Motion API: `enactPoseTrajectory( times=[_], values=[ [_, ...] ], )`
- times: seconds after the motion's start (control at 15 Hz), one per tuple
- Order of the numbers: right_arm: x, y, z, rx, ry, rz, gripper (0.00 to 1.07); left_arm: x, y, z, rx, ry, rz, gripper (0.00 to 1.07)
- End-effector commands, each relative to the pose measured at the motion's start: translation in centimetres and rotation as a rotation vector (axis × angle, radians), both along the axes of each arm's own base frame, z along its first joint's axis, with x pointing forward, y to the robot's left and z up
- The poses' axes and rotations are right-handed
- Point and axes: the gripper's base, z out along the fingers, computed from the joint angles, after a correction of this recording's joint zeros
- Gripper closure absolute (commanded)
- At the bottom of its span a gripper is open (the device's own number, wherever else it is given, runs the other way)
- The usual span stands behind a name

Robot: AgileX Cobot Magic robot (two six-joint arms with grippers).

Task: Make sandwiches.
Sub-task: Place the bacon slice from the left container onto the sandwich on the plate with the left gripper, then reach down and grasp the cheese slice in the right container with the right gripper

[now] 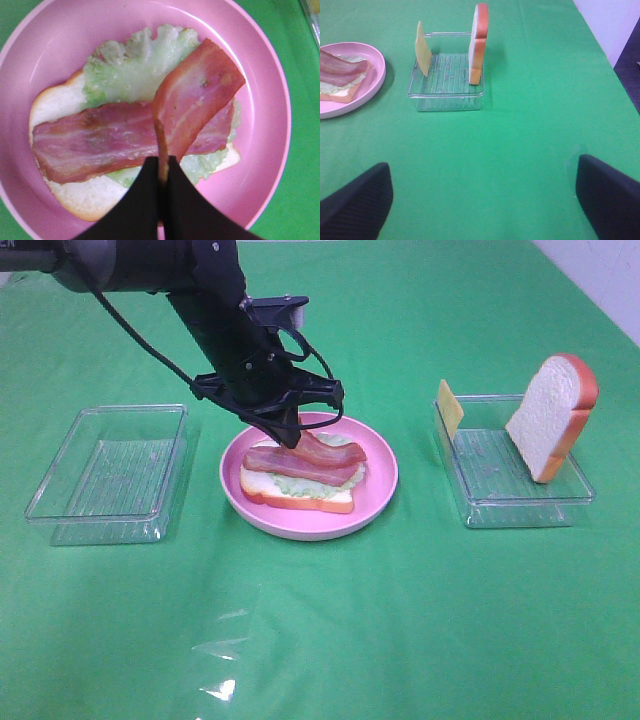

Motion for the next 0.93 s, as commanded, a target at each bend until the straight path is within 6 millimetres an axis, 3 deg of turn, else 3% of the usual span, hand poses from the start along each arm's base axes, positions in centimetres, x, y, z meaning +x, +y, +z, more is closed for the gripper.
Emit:
enactPoseTrajectory(
  times=[0.07, 0.13, 0.2, 0.27, 0.53, 0.67, 0.8, 0.93],
  values=[
    [-0.2, 0.0, -0.1, 0.001, -0.025, -0.006, 0.12, 0.0, -0.2, 0.2, 0.000, -0.004, 0.000, 1.04],
    [-0.2, 0.0, -0.1, 0.001, -0.025, -0.006, 0.12, 0.0, -0.2, 0.2, 0.001, -0.007, -0.002, 0.69],
    [-0.2, 0.0, -0.1, 0.001, -0.025, -0.006, 0.12, 0.0, -0.1, 0.3, 0.004, -0.012, 0.001, 0.53],
    [-0.2, 0.0, -0.1, 0.001, -0.025, -0.006, 0.12, 0.1, 0.3, 1.0, 0.037, -0.045, 0.001, 0.07],
    [-0.2, 0.0, -0.1, 0.001, -0.025, -0.006, 0.12, -0.3, 1.3, 4.9, 0.120, -0.091, -0.043, 0.06],
    [-0.2, 0.0, -0.1, 0.001, -0.025, -0.006, 0.12, -0.8, 2.8, 7.3, 0.239, -0.078, -0.065, 0.06],
    [-0.2, 0.0, -0.1, 0.001, -0.025, -0.006, 0.12, -0.3, 7.0, 8.6, 0.396, -0.014, -0.015, 0.06],
    [-0.2, 0.0, -0.1, 0.001, -0.025, -0.006, 0.12, 1.4, 12.0, 9.2, 0.378, 0.007, 0.102, 0.06]
  ],
)
